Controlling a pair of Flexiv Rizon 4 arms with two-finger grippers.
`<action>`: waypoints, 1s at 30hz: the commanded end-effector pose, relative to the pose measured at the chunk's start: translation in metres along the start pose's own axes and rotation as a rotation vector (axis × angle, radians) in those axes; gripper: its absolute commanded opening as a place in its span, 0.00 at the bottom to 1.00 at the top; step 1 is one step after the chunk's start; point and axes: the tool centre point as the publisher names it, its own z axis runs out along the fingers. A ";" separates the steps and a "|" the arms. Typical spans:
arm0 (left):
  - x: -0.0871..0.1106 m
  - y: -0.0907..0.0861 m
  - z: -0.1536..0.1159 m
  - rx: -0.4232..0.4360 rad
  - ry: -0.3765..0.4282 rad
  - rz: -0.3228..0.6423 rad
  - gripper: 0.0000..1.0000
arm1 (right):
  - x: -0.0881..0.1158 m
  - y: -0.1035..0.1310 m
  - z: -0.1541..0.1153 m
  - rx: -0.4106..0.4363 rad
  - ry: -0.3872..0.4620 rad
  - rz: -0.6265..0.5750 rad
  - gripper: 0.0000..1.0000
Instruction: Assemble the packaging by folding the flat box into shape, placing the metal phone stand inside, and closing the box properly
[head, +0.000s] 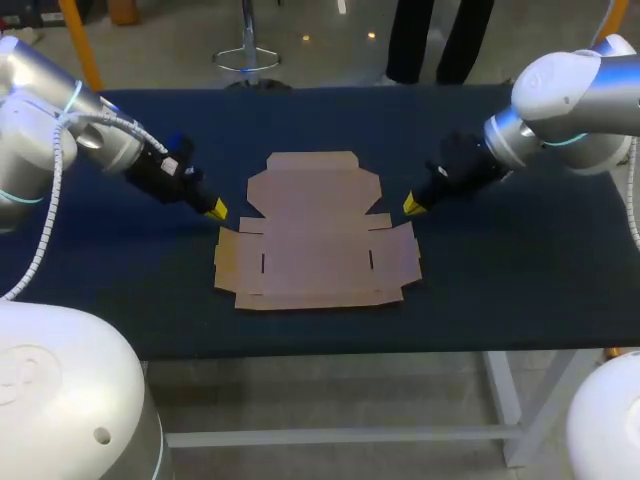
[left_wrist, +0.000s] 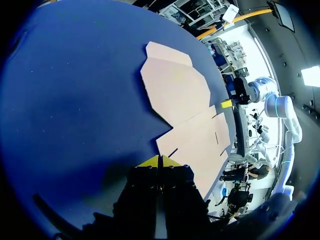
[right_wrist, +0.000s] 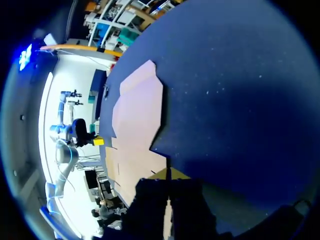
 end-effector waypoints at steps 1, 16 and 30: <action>-0.007 -0.001 0.008 0.011 0.026 0.000 0.00 | -0.002 0.005 0.004 0.008 0.010 0.000 0.00; -0.010 -0.001 0.023 0.016 0.060 -0.025 0.00 | -0.006 0.006 0.019 0.001 0.032 -0.005 0.00; -0.012 0.000 0.035 0.024 0.084 -0.024 0.00 | -0.010 0.003 0.031 0.015 0.031 -0.066 0.00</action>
